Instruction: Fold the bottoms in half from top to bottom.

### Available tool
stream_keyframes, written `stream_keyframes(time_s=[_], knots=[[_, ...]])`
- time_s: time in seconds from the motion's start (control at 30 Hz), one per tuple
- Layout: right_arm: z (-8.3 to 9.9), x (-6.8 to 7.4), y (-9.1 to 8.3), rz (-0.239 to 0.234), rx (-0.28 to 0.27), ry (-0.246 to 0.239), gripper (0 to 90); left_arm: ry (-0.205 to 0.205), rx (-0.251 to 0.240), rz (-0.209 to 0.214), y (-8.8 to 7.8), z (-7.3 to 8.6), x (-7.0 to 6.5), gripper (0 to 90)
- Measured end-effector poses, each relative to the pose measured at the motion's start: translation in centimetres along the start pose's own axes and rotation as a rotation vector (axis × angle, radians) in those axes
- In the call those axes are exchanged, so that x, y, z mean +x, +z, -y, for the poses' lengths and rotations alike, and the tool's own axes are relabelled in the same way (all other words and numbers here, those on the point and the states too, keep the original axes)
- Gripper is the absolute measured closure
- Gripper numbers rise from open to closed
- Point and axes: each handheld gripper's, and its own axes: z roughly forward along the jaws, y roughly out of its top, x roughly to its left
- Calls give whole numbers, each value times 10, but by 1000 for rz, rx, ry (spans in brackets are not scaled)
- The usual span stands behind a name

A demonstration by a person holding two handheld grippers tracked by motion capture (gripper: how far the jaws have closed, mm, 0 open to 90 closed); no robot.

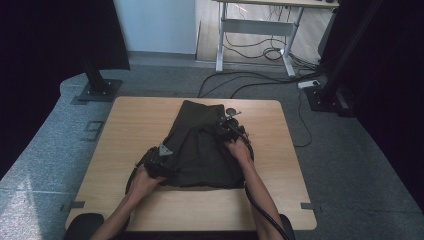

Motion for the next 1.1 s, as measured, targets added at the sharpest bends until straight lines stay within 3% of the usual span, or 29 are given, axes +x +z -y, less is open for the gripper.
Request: stream_keyframes(time_s=[0.1,0.3,0.43,0.57,0.77,0.83,0.97,1.1], knots=[[11,-4,-3,-7,-34,30,158,7,6,-3,0,0,2,87],[24,3,-18,22,-22,-33,200,13,21,-43,-1,0,13,86],[39,11,-32,27,-14,-41,226,-9,21,-68,-1,2,24,84],[58,25,-46,37,-14,-42,226,-16,24,-104,0,1,36,82],[96,61,-73,62,-31,-4,227,-26,24,-161,8,-5,53,52],[101,69,-80,65,-19,-13,228,-27,16,-174,11,-8,57,51],[104,65,-97,-31,-27,0,244,-33,0,-155,12,-7,61,52],[96,50,-112,-67,-59,18,210,-62,-10,-146,4,-7,62,50]])
